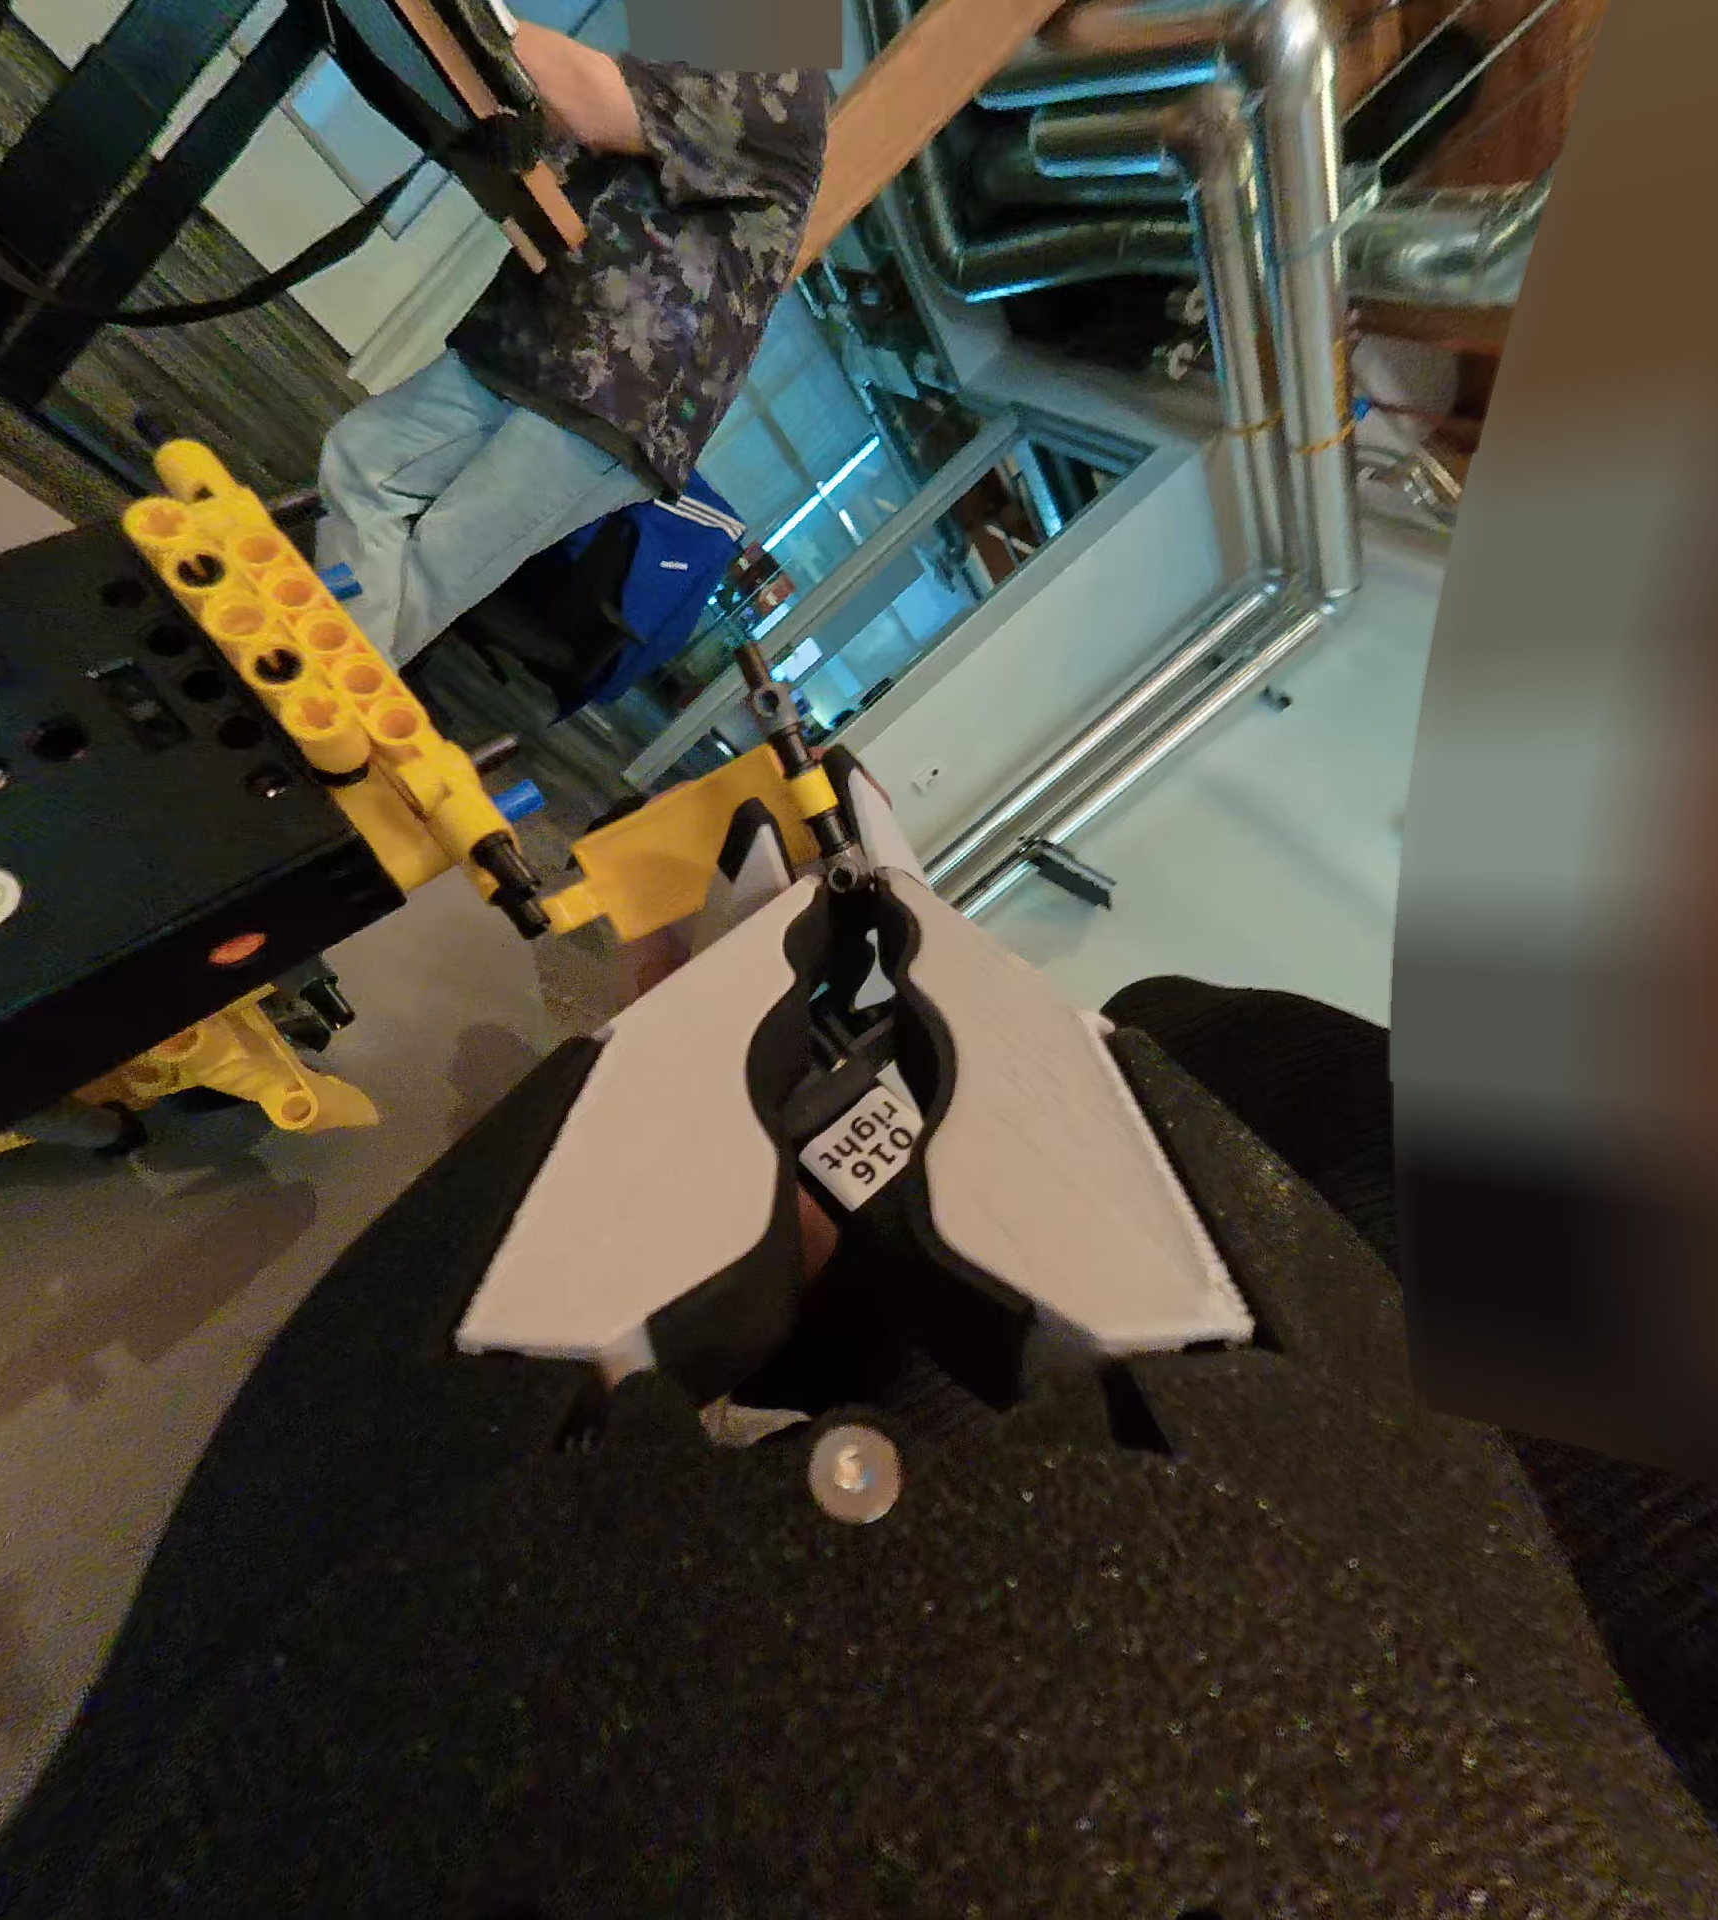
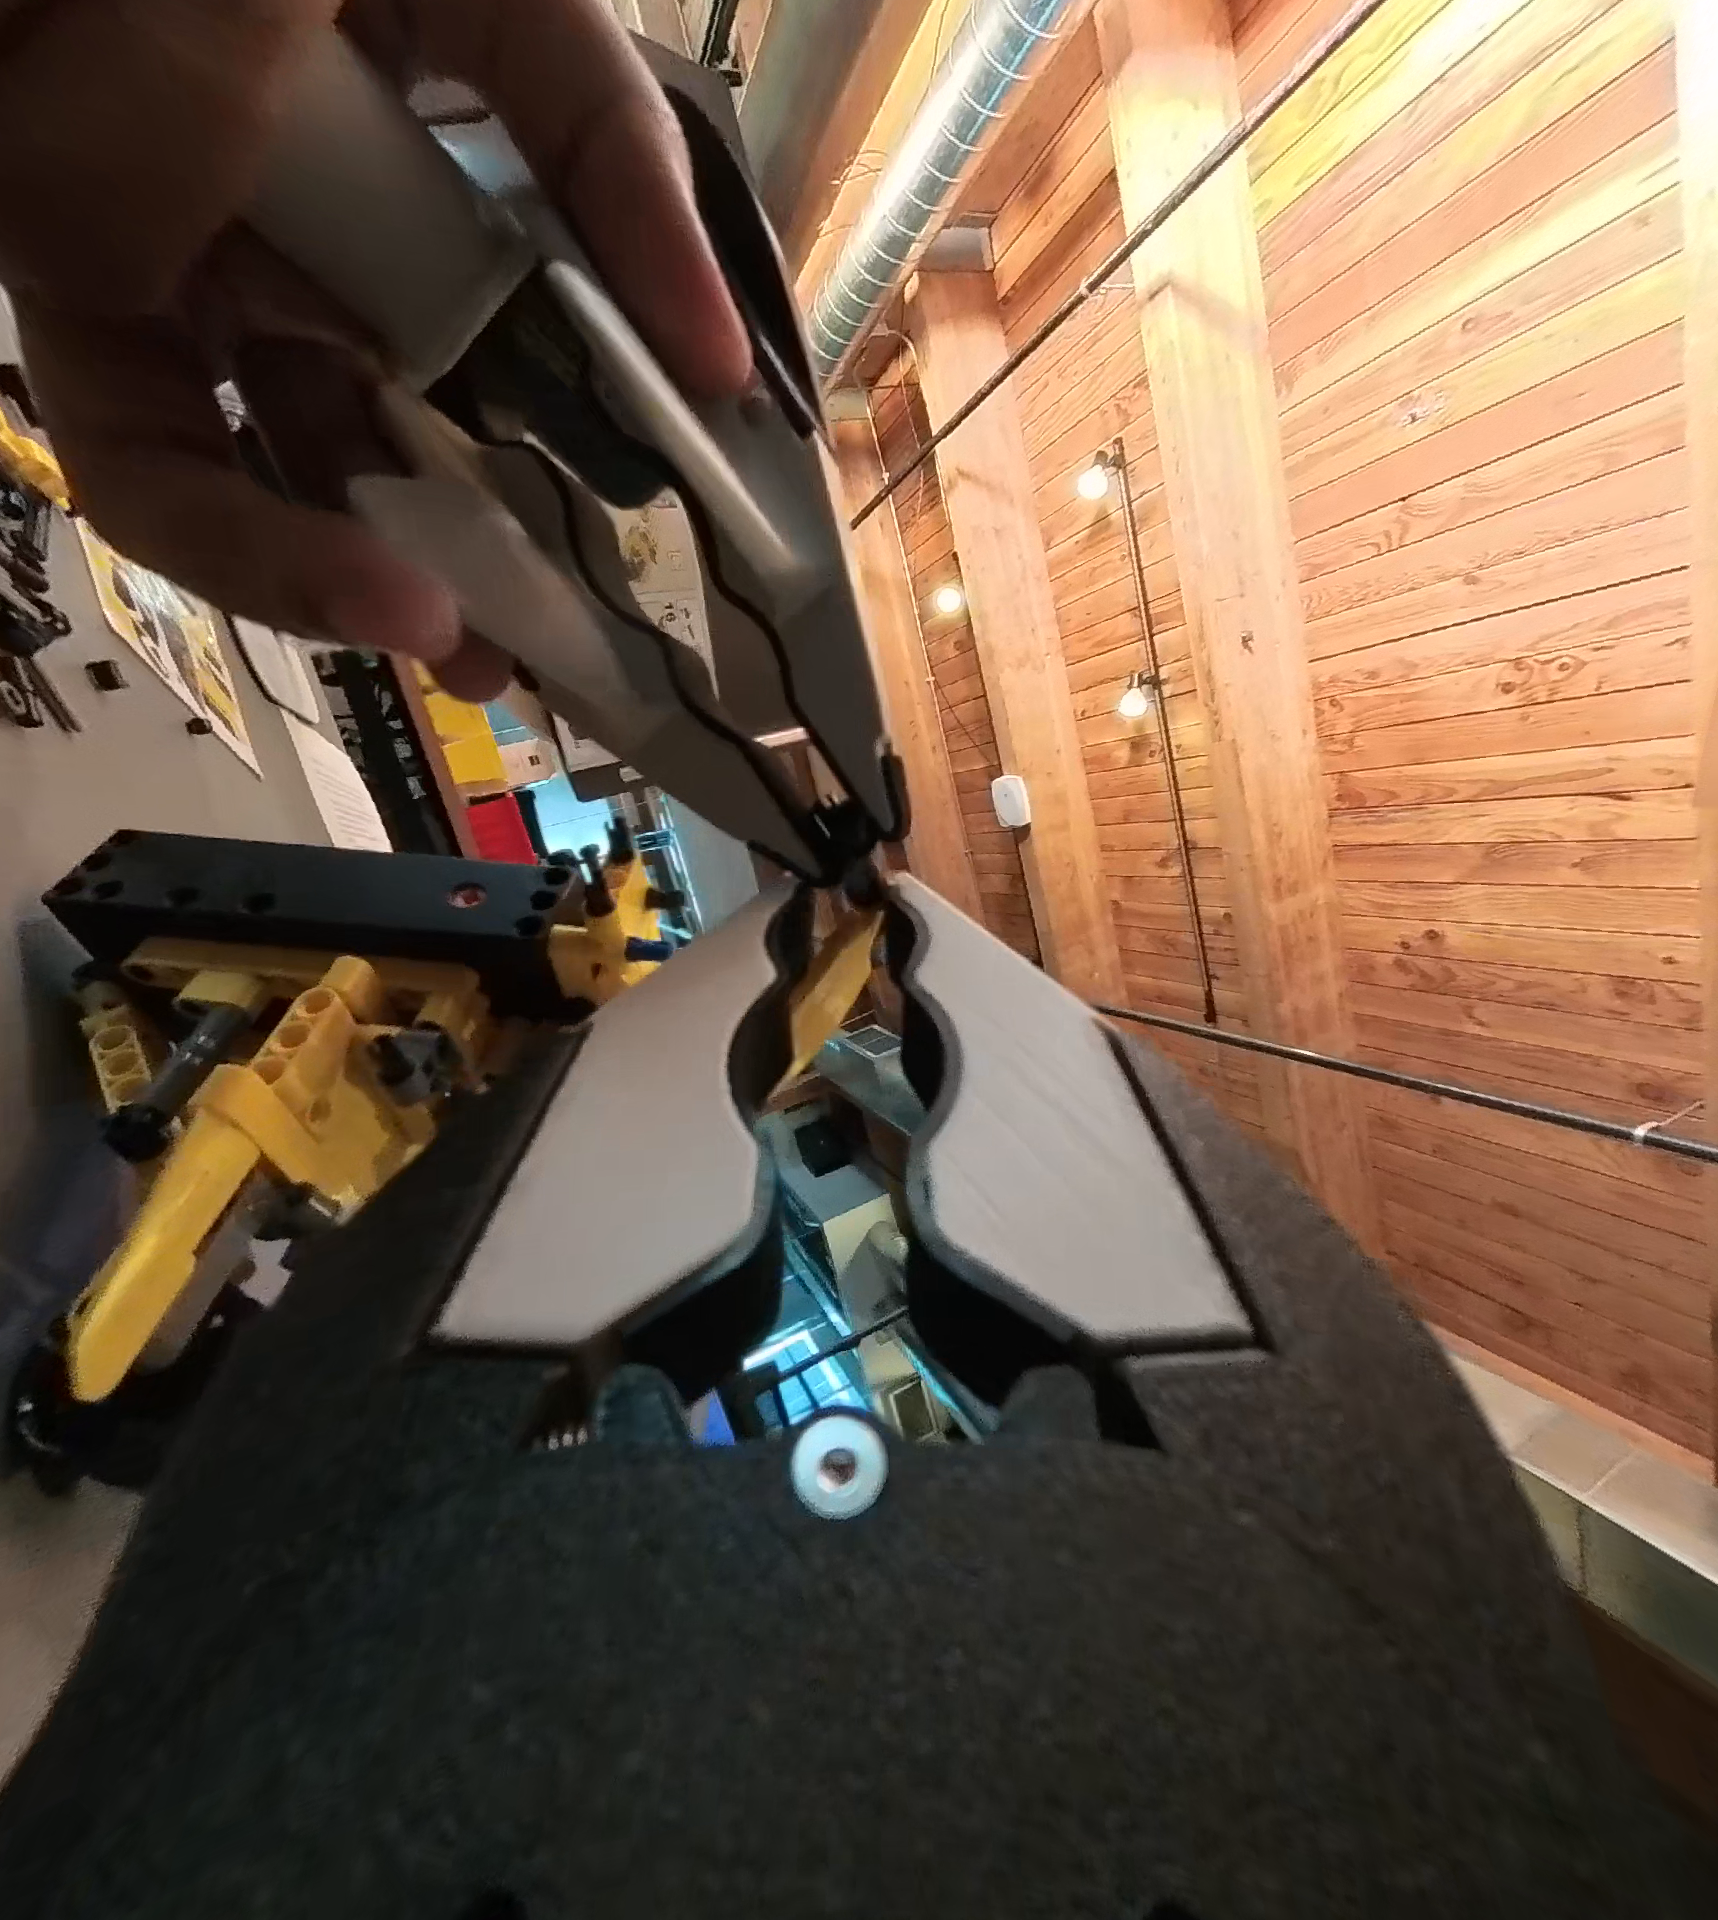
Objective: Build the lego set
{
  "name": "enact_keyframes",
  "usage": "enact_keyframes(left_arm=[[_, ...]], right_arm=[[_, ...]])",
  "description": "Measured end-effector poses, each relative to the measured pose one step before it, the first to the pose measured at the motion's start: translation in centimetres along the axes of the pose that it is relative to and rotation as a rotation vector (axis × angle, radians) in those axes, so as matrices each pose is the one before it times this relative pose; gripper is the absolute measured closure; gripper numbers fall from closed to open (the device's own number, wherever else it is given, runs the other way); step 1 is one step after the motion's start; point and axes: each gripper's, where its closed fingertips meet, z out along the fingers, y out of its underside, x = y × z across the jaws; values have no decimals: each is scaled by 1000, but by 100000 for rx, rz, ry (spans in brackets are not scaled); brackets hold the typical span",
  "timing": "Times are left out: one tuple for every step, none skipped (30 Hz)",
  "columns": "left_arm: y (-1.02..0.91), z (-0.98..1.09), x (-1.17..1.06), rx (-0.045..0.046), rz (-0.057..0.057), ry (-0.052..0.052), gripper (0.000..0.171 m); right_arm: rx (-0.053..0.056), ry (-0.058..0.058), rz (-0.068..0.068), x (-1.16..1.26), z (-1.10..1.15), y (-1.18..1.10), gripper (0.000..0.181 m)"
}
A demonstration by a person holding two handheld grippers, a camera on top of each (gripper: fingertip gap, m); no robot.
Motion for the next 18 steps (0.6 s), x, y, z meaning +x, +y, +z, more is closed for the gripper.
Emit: enact_keyframes(left_arm=[[-12,-86,-56,81,-1592,580,165],[15,-53,-58,-63,55,-57,165],[25,-39,-8,-267,1326,-491,164],[41,-34,135,-753,2065,-226,163],[21,-32,191,-847,2584,-527,162],[-27,-20,100,-585,3352,-1493,161],[-41,-19,117,-413,3593,-1525,161],[-41,-14,206,-464,3176,-815,160],[41,3,293,-896,2714,170,157],[-43,-15,170,-190,3074,-559,155],[64,13,142,-588,3515,-646,155],[70,29,233,-535,2692,86,154],[41,21,154,-320,1683,-35,154],[-27,-5,76,-14,1277,-170,153],[-20,-35,34,53,1355,-306,152],[-92,-56,-6,446,1562,-428,151],[-116,-63,-72,688,1449,-874,150],[-180,-72,-108,962,1672,-1080,150]], right_arm=[[-219,-1028,-421,-134,18,0,170],[-614,-1721,284,-150,36,8,171],[-534,-1740,698,-100,31,-15,172],[-266,-1358,1111,-9,27,-35,173],[-239,-1434,1833,15,35,-18,173],[-266,-1947,3000,2,59,-8,173],[23,-2100,4157,22,49,-34,173],[246,-1926,4441,57,38,-77,174],[-101,-2256,4300,3,47,-5,173],[-74,-2255,3921,-7,17,6,173],[676,-1202,2638,49,-49,-107,174],[846,0,853,82,-83,-128,174],[153,1201,-731,152,-52,-19,174],[-522,2418,-1645,276,-25,86,174],[-415,1788,-1525,207,-27,111,174],[-275,143,-411,14,-21,103,174],[-411,-10,721,48,-15,144,174],[-339,446,1269,132,-8,143,174]])
